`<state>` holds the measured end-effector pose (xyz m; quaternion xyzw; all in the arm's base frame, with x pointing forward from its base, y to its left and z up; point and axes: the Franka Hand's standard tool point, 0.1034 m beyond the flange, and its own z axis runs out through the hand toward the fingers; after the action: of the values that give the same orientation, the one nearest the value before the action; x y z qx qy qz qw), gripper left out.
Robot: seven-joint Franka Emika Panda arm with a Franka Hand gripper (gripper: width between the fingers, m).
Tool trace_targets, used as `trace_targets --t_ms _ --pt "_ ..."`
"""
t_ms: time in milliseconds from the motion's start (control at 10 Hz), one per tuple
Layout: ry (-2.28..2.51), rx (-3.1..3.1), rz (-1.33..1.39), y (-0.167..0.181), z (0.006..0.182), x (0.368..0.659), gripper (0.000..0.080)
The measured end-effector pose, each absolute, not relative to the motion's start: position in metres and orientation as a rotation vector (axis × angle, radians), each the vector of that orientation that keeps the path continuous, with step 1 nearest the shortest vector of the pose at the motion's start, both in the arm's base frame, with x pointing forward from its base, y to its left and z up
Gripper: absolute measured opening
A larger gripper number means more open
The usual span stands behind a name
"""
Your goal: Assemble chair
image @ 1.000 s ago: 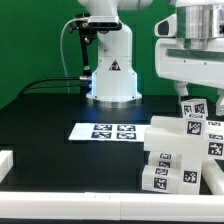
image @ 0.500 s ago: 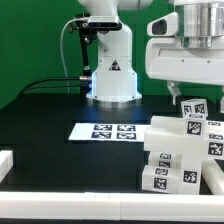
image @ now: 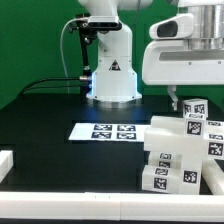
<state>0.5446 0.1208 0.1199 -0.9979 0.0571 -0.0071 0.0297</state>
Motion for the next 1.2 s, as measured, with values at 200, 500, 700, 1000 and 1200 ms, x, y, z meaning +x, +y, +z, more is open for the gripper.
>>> trace_targets --t_ms 200,500,700,1000,1200 --pt "0.034 -3.082 -0.048 0.117 0.1199 0.547 0.0648" --pt "0.088 -3.081 -0.045 0.1174 0.1194 0.5468 0.0466" --pt "0.219 -3.072 -0.041 0.1177 0.1196 0.547 0.0284" --pt "0.569 -3.023 -0.03 0.1179 0.1195 0.547 0.0284" --pt "0.879 -2.932 -0.013 0.116 0.1191 0.5473 0.0284"
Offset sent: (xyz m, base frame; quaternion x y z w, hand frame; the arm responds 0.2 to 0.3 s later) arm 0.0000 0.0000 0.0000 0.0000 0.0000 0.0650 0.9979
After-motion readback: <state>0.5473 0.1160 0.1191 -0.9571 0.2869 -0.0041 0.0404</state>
